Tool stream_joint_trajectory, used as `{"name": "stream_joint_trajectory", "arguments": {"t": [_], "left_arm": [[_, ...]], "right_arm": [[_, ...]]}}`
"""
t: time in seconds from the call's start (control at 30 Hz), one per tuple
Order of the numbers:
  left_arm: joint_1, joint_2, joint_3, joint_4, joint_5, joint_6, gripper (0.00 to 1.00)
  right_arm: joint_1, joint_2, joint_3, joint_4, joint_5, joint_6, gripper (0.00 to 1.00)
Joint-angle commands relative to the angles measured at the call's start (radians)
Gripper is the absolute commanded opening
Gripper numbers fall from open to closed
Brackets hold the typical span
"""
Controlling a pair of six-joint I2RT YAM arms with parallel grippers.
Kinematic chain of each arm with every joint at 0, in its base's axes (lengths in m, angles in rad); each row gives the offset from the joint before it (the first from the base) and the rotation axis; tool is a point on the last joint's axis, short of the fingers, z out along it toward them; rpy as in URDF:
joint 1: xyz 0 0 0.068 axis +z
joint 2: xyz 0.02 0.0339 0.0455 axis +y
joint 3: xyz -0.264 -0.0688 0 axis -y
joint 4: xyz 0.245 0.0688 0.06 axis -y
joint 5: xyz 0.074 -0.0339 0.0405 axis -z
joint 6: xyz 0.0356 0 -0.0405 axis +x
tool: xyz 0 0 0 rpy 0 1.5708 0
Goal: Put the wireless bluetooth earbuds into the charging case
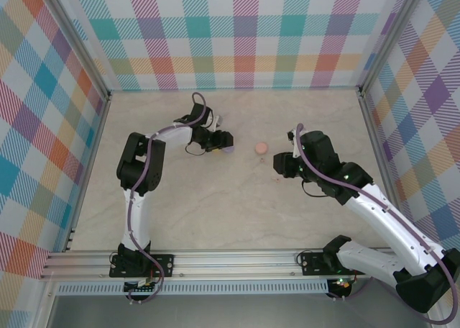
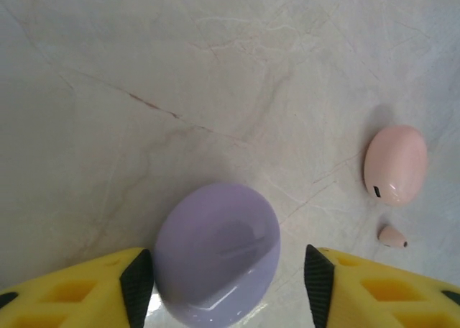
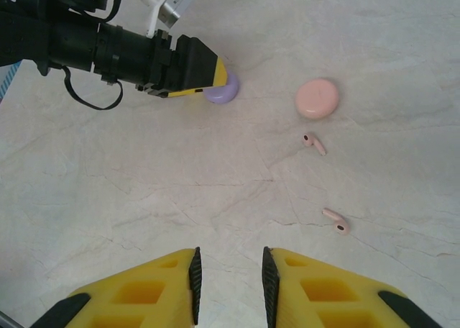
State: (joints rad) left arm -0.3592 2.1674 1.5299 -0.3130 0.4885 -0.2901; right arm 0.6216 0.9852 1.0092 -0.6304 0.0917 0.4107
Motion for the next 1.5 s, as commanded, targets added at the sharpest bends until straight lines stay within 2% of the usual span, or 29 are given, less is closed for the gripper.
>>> {"name": "stream_joint_trajectory", "arguments": {"t": [0.0, 0.27, 0.6, 0.67, 0.8, 0.97, 1.2, 1.47], "left_arm": [[0.017, -0.058, -0.026, -0.055, -0.118, 0.036, 0.64], [0.016, -0.203, -0.052, -0.125, -0.165, 0.088, 0.64], [0.013, -0.632, -0.341, -0.046, -0.162, 0.033, 0.62], [0.012, -0.727, -0.411, -0.032, -0.178, 0.009, 0.64], [0.009, -0.903, -0.527, -0.047, -0.214, -0.041, 0.65], [0.005, -1.087, -0.638, -0.069, -0.222, -0.087, 0.67], [0.002, -1.215, -0.699, -0.124, -0.191, -0.094, 0.67], [0.002, -1.248, -0.705, -0.131, -0.182, -0.084, 0.69]], "right_arm": [[0.001, 0.0, -0.014, -0.017, 0.028, 0.002, 0.31], [-0.006, 0.048, -0.018, -0.013, 0.047, -0.034, 0.34], [-0.101, 0.265, 0.044, 0.038, -0.058, -0.081, 0.39], [-0.126, 0.324, 0.068, 0.046, -0.082, -0.077, 0.45], [-0.168, 0.456, 0.134, 0.057, -0.148, -0.066, 0.52], [-0.183, 0.631, 0.247, 0.028, -0.133, -0.066, 0.65], [-0.185, 0.903, 0.461, -0.052, -0.1, -0.138, 0.7], [-0.186, 1.082, 0.629, -0.14, -0.056, -0.217, 0.75]]}}
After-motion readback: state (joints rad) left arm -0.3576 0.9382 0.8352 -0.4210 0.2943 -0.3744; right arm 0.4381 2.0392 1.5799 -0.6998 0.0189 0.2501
